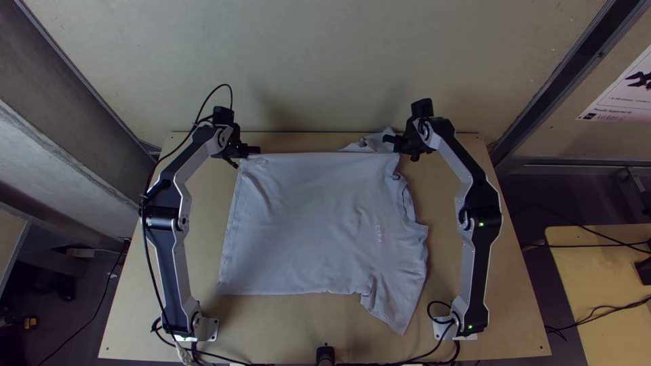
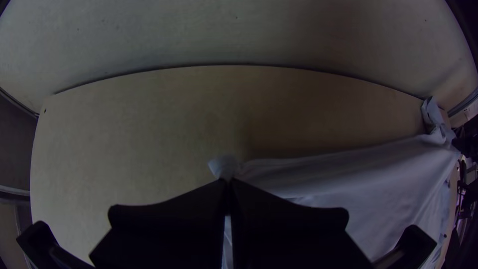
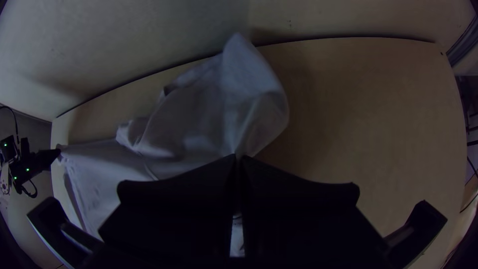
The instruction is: Fold the t-shirt
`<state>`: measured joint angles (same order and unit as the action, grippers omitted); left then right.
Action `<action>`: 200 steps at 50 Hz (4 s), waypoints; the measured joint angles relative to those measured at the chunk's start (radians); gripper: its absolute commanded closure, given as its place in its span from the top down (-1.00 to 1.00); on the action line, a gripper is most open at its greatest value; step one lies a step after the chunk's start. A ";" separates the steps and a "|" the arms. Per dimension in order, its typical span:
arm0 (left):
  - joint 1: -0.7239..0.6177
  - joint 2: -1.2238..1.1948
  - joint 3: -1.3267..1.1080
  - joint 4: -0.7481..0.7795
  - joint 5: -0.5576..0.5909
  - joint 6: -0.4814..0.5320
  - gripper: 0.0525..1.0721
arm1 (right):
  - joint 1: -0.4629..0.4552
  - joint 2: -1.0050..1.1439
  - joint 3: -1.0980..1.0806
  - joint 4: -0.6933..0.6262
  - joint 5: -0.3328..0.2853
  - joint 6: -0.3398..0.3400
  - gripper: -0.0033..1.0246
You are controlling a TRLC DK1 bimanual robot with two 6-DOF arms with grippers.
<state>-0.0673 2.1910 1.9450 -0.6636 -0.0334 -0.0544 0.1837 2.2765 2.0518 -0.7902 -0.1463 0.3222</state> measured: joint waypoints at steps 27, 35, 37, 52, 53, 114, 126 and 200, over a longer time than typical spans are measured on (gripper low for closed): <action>0.042 -0.344 -0.377 0.079 0.037 0.002 -0.96 | 0.025 -0.276 -0.329 0.005 0.014 -0.025 -0.95; 0.045 -0.436 -0.512 0.097 0.039 0.006 -0.96 | 0.038 -0.345 -0.423 0.014 0.026 -0.025 -0.95; 0.045 -0.454 -0.536 0.098 0.041 0.006 -0.96 | 0.043 -0.366 -0.451 0.014 0.027 -0.025 -0.95; 0.055 -0.586 -0.686 0.103 0.041 0.021 -0.96 | 0.079 -0.546 -0.666 0.044 0.037 -0.025 -0.95; 0.055 -0.593 -0.698 0.103 0.041 0.026 -0.96 | 0.082 -0.555 -0.683 0.047 0.038 -0.025 -0.95; 0.138 -0.787 -0.809 0.021 0.180 0.085 0.92 | 0.114 -0.989 -0.979 -0.037 0.105 0.034 0.91; 0.139 -0.882 -0.715 -0.220 0.183 0.120 0.91 | 0.108 -1.069 -0.833 -0.251 0.105 0.092 0.91; -0.311 -1.010 -1.188 -0.570 -0.023 0.069 0.59 | 0.327 -1.086 -1.138 -0.587 -0.016 0.244 0.90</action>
<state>-0.3782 1.1809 0.7570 -1.2335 -0.0559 0.0147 0.5106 1.1908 0.9142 -1.3769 -0.1623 0.5659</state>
